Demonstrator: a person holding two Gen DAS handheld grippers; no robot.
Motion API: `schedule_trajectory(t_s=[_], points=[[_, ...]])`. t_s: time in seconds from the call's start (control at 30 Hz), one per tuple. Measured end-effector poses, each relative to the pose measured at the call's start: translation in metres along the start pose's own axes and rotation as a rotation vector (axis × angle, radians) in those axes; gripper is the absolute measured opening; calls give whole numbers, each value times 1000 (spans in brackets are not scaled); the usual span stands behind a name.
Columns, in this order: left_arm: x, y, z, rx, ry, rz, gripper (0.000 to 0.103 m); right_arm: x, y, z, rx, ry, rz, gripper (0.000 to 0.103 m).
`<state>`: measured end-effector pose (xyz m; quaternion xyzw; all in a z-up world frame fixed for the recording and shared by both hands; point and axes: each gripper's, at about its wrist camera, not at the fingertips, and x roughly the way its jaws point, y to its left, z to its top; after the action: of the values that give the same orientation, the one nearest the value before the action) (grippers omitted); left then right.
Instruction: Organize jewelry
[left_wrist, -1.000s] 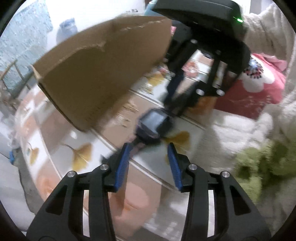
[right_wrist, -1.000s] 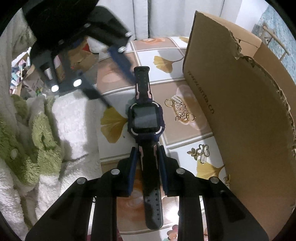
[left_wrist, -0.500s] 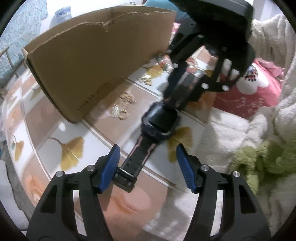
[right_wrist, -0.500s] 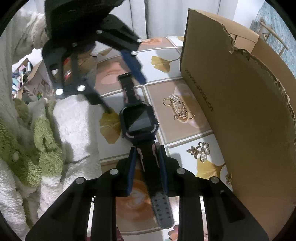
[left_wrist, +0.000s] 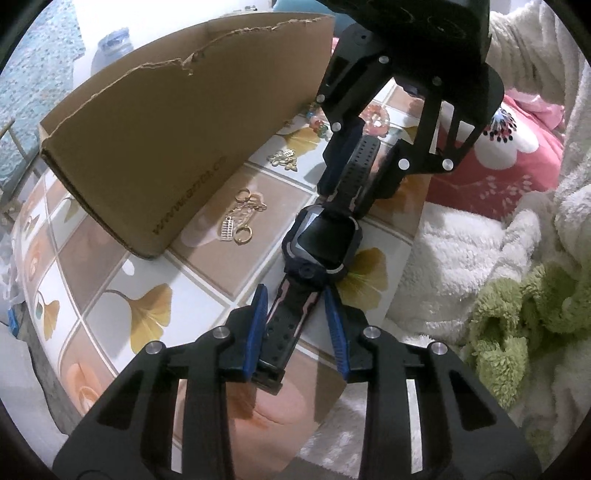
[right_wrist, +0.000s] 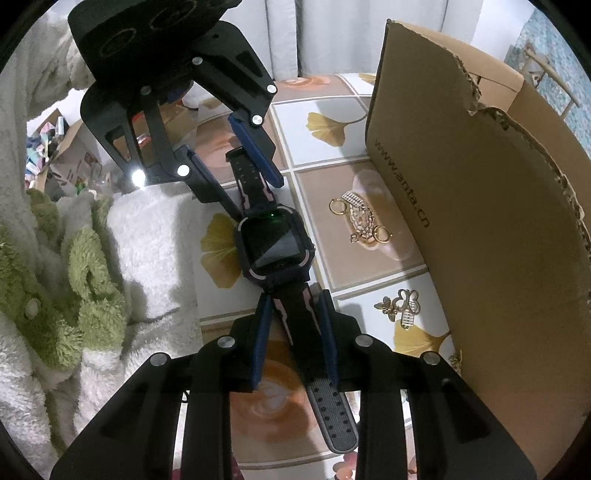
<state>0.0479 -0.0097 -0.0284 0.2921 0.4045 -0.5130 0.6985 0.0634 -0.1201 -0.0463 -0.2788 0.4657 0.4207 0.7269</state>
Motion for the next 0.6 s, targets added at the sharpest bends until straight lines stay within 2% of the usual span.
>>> schedule_trajectory(t_s=[0.37, 0.6], points=[[-5, -14, -1, 63, -2, 14, 24, -1, 12, -2, -42, 1, -27, 24], [-17, -26, 3, 88, -20, 48, 23, -12, 28, -2, -80, 1, -90, 24]])
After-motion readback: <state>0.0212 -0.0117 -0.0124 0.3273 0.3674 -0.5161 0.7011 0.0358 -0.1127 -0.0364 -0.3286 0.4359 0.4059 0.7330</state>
